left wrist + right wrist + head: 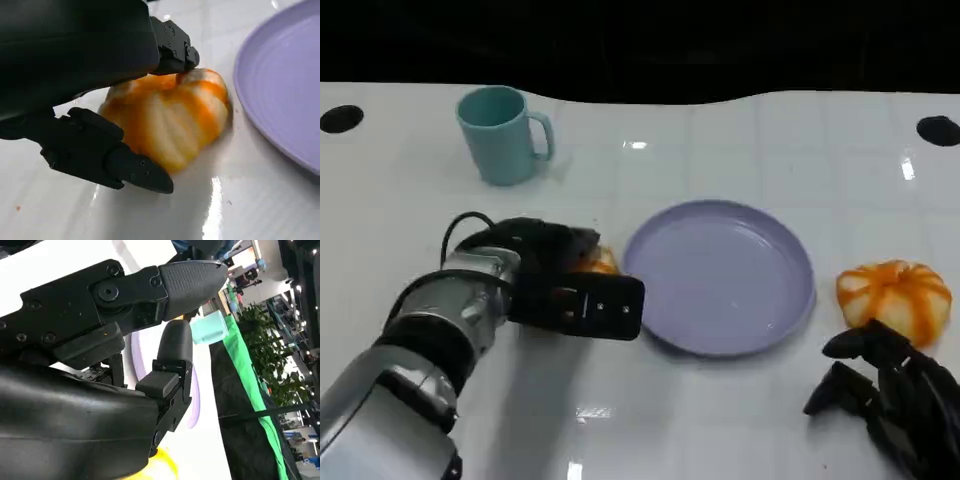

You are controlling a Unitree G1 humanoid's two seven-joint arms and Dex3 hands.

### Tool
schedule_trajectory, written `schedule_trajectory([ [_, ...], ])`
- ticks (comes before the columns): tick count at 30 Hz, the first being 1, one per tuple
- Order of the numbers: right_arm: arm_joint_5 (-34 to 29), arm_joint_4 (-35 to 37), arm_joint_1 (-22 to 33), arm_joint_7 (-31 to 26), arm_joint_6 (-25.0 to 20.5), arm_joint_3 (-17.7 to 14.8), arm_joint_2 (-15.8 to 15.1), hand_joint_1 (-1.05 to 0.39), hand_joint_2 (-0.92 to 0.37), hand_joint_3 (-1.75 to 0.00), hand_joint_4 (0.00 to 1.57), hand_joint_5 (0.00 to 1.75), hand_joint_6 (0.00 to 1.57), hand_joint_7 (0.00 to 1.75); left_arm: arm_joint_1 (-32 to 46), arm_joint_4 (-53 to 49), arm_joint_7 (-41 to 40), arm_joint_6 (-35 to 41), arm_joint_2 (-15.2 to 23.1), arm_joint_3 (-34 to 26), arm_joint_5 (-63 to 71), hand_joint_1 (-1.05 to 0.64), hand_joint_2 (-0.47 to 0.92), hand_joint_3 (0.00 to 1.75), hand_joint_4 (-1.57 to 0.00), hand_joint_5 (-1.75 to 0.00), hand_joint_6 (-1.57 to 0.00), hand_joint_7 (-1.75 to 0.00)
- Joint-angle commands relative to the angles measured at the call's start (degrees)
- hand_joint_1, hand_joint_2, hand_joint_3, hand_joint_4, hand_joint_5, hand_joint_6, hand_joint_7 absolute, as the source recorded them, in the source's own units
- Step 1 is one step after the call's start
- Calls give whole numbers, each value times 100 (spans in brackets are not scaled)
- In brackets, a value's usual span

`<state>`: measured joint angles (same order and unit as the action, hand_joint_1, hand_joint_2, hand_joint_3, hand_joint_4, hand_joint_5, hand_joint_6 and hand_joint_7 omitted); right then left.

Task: Grasp the bread from the table and place it into the plate.

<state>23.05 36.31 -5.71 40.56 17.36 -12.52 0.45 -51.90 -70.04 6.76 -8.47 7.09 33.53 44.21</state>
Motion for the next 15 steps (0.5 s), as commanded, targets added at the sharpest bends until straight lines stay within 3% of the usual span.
schedule_trajectory([
  [1, 34, -77, 60, -49, -52, -22, -40, -55, -92, -23, 67, 151, 59, 121, -83, -152, 124, -19, -21, 24, -89, -43, 77, 0, -6, -9, -15, 0],
  [7, 73, -172, 137, 7, -88, -27, -52, -55, -92, -23, 67, 151, 60, 121, -50, -413, -158, -62, -157, 4, -156, -47, 83, 2, -7, -8, -16, 0],
  [10, 88, -159, 137, 56, -72, -39, -55, -54, -92, -24, 67, 151, 60, 121, -35, -477, -309, -114, -168, -6, -201, -41, 86, 2, -16, -11, -22, -2],
  [13, 61, -234, 177, -12, -116, -33, -59, -54, -92, -24, 66, 150, 60, 121, 45, -508, -911, -170, -162, 18, -163, -26, 91, 4, -42, -20, -39, -6],
  [14, 60, -251, 186, -20, -127, -32, -60, -54, -92, -25, 66, 150, 60, 121, 61, -525, -1084, -164, -167, 29, -146, -24, 92, 10, -65, -32, -62, -12],
  [15, 66, -258, 189, -13, -132, -35, -62, -53, -92, -25, 66, 150, 60, 121, 62, -548, -1225, -148, -166, 74, -99, -23, 92, 12, -73, -36, -70, -13],
])
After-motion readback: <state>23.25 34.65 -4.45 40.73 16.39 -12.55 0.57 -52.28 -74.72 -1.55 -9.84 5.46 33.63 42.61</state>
